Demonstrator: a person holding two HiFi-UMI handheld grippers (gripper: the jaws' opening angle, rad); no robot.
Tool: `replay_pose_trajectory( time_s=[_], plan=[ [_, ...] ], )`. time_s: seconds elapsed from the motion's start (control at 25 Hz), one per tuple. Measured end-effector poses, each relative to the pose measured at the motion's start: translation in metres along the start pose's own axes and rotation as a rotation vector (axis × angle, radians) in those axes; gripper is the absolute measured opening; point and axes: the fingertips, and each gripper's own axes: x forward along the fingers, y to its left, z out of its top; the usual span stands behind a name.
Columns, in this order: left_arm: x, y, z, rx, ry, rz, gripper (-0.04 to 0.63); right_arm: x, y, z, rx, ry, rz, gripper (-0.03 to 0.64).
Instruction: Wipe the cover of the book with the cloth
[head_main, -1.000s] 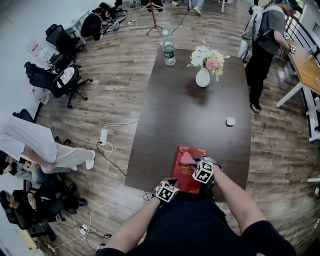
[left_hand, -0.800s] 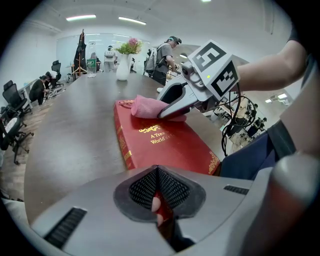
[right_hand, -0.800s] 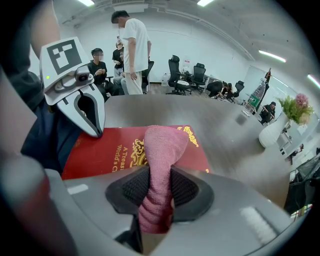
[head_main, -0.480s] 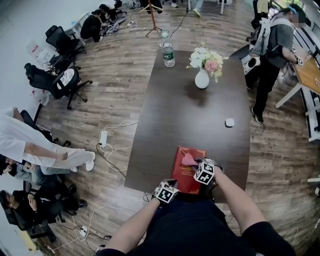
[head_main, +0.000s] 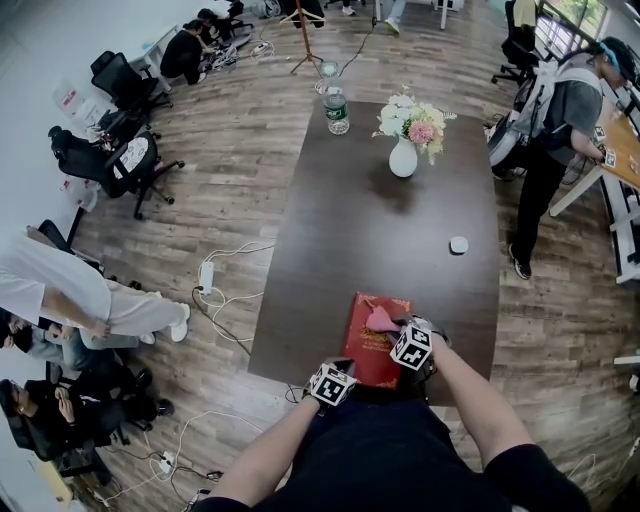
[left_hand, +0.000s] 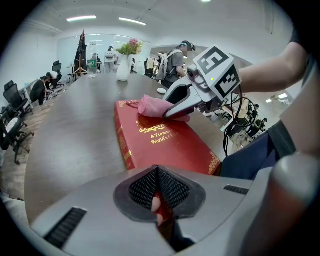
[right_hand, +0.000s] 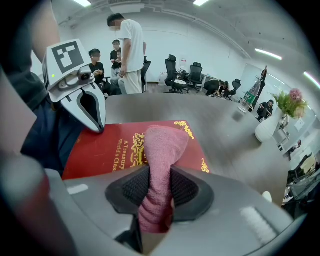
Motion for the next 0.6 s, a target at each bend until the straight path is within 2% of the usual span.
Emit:
replay_pose_trajectory(
  time_s=[0.16,0.6],
  plan=[
    [-0.001,-0.001,-0.005,-0.008,0.031,0.001,-0.005,-0.001,0.0,-0.004,0.002,0.004,-0.004,0.115],
    [-0.002,0.001,-0.001,-0.005,0.032,-0.001,-0.005,-0.008,-0.006,-0.014,0.021,0.006,-0.009,0.115]
  ],
)
